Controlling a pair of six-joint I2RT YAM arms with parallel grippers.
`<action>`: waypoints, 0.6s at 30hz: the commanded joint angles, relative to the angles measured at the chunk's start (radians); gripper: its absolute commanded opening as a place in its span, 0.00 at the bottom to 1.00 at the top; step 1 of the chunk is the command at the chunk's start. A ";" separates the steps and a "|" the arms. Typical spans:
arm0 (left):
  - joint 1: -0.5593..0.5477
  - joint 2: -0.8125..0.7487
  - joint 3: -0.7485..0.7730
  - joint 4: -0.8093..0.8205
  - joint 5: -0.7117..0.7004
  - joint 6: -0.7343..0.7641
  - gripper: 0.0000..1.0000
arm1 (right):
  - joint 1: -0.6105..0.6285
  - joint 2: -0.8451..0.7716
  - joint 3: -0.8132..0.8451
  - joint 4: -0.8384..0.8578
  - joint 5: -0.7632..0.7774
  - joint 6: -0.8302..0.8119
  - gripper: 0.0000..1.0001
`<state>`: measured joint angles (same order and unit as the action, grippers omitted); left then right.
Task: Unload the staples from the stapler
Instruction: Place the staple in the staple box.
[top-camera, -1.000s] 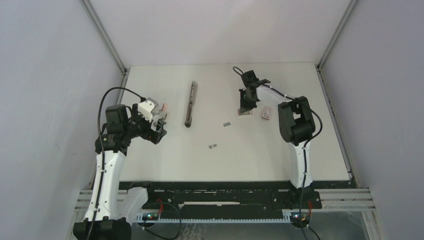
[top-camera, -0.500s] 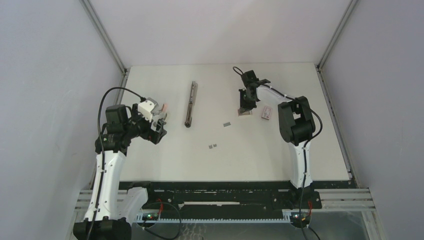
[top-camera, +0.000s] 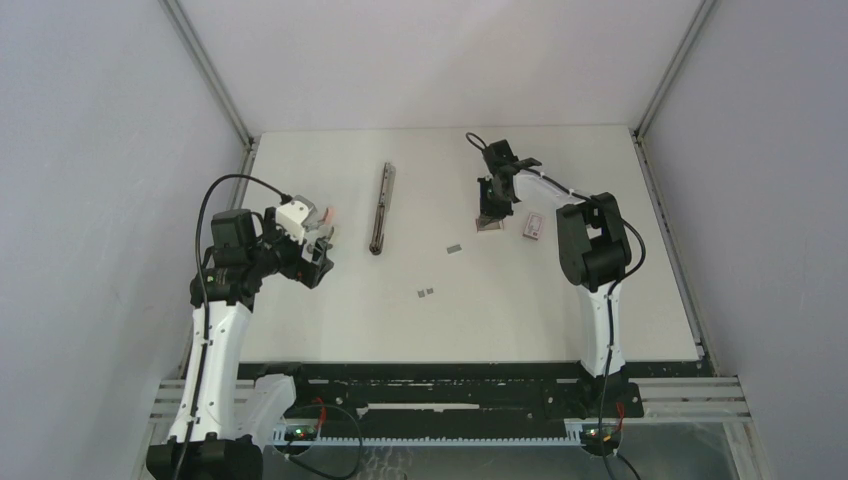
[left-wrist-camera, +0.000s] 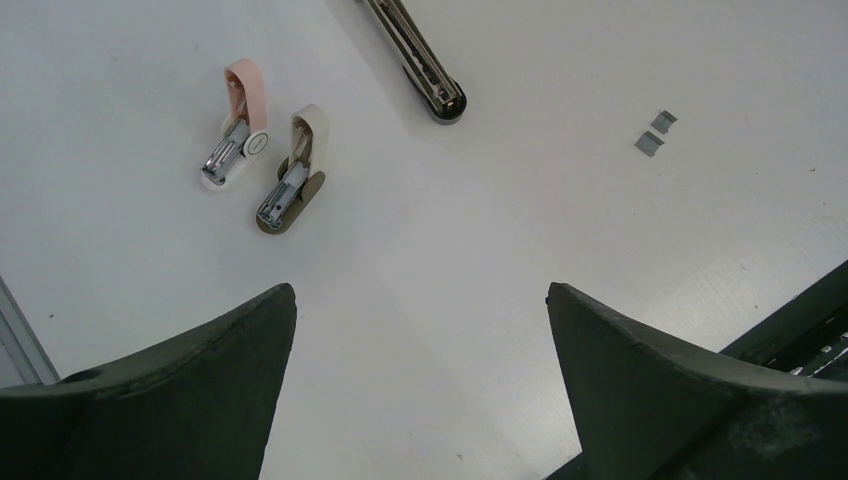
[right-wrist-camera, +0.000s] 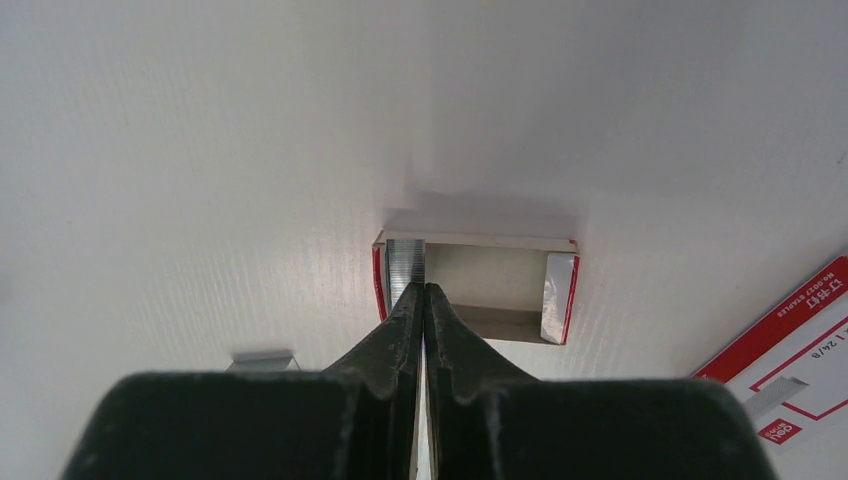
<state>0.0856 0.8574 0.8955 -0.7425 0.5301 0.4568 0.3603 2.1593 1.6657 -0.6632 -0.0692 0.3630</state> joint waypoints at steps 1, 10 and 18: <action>0.005 -0.013 -0.029 0.027 0.016 0.013 1.00 | -0.004 -0.084 0.013 0.007 -0.008 0.003 0.00; 0.005 -0.015 -0.030 0.026 0.016 0.013 1.00 | -0.004 -0.075 0.011 -0.003 -0.005 -0.020 0.00; 0.006 -0.013 -0.029 0.026 0.016 0.013 1.00 | -0.013 -0.066 0.011 -0.014 -0.001 -0.029 0.00</action>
<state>0.0856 0.8570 0.8955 -0.7425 0.5297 0.4568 0.3538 2.1506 1.6653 -0.6724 -0.0761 0.3511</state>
